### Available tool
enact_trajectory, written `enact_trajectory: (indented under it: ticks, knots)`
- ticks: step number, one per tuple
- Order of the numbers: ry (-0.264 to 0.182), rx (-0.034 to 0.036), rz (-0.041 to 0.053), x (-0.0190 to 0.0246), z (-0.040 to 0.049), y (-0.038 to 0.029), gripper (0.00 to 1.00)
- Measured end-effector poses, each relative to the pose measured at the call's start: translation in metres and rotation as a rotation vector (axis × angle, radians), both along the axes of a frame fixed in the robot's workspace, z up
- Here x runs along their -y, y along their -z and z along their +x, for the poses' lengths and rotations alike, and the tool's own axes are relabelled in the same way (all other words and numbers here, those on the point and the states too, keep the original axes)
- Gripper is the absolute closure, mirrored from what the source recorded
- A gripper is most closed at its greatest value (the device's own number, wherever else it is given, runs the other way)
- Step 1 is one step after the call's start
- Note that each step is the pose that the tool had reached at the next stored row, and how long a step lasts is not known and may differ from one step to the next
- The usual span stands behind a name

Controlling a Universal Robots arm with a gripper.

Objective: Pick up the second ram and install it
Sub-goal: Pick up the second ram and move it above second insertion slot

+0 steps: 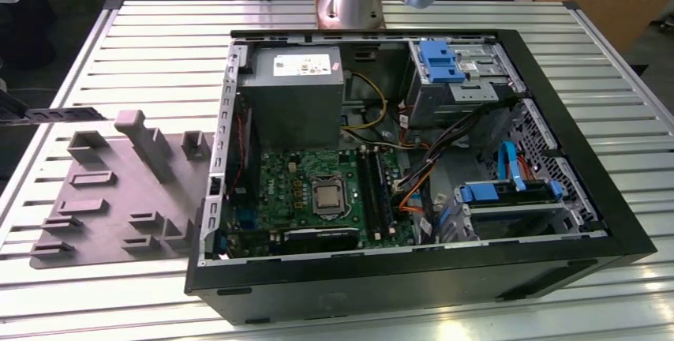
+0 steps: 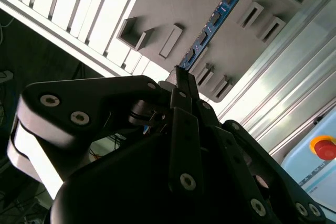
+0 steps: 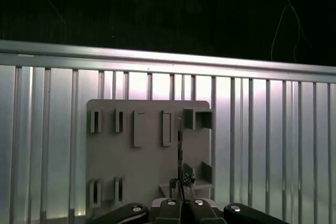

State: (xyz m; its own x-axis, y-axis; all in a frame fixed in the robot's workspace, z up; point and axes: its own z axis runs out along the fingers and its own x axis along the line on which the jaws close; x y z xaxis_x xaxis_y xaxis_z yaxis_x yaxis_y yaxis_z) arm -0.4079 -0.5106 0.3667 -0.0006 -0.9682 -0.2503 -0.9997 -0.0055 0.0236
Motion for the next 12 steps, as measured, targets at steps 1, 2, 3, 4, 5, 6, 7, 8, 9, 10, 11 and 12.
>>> enact_trajectory:
  ticks: [1,2,3,4,5,6,7,8,9,10,11,12]
  knots:
    - [0.0,0.0001,0.0005,0.0,0.0,-0.0005,0.88]
    - [0.0,0.0003,0.001,0.0,-0.0001,-0.0009,0.88]
    - [0.0,0.0003,0.0014,0.0,-0.0001,-0.0014,0.88]
    - [0.0,0.0005,0.0019,0.0,-0.0001,-0.0018,0.88]
    - [0.0,0.0005,0.0022,0.0,-0.0001,-0.0022,0.88]
    - [0.0,0.0007,0.0027,0.0,-0.0002,-0.0025,0.88]
    - [0.0,0.0008,0.003,0.0,-0.0002,-0.0029,0.88]
    - [0.0,0.0009,0.0034,0.0,-0.0002,-0.0033,0.88]
    - [0.0,0.0011,0.0037,0.0,-0.0002,-0.0036,0.88]
    - [0.0,0.0012,0.0041,0.0,-0.0003,-0.004,0.88]
    - [0.0,0.0013,0.0044,0.0,-0.0003,-0.0044,0.88]
    - [0.0,0.0015,0.0048,0.0,-0.0003,-0.0047,0.88]
